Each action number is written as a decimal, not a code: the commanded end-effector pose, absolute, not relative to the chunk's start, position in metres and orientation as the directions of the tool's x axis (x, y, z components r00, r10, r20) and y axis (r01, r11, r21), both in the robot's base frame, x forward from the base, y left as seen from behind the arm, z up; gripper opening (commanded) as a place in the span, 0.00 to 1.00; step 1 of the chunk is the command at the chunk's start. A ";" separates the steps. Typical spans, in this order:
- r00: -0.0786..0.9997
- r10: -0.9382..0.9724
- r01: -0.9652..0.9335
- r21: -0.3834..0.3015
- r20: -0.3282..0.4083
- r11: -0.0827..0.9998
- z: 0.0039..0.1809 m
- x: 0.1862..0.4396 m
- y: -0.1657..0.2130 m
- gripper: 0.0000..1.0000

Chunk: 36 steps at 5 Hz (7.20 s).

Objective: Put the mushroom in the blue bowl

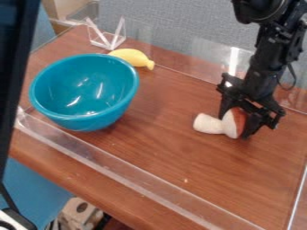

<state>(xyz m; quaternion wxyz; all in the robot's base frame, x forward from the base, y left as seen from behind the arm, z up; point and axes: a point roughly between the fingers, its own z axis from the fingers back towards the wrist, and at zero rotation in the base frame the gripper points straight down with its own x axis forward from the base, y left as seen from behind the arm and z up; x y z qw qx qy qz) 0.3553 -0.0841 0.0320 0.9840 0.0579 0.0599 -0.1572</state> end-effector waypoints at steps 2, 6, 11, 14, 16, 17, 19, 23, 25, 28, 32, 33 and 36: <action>0.963 -0.260 0.266 0.111 -0.069 0.957 0.052 0.357 -0.079 0.00; 0.963 -0.268 0.262 0.147 0.018 0.954 0.128 0.329 -0.028 0.00; 0.941 -0.333 0.318 0.172 0.067 0.933 0.154 0.313 -0.020 0.00; 0.945 -0.315 0.294 0.189 0.090 0.937 0.190 0.329 0.015 0.00; 0.940 -0.326 0.303 0.194 0.103 0.933 0.187 0.338 0.009 0.00; 0.955 -0.277 0.252 0.197 0.109 0.947 0.186 0.338 0.016 0.00; 0.953 -0.278 0.251 0.201 0.122 0.947 0.184 0.335 0.035 0.00; 0.975 -0.187 0.159 0.209 0.119 0.965 0.187 0.299 0.053 0.00; 0.996 -0.030 0.011 0.206 0.089 0.978 0.177 0.270 0.080 0.00; 0.994 0.098 -0.107 0.207 0.056 0.972 0.130 0.254 0.096 0.00; 0.997 0.054 -0.064 0.213 0.056 0.975 0.158 0.266 0.071 1.00; 0.998 0.011 -0.024 0.212 0.062 0.977 0.165 0.265 0.071 1.00; 0.996 0.039 -0.055 0.215 0.080 0.975 0.170 0.260 0.073 1.00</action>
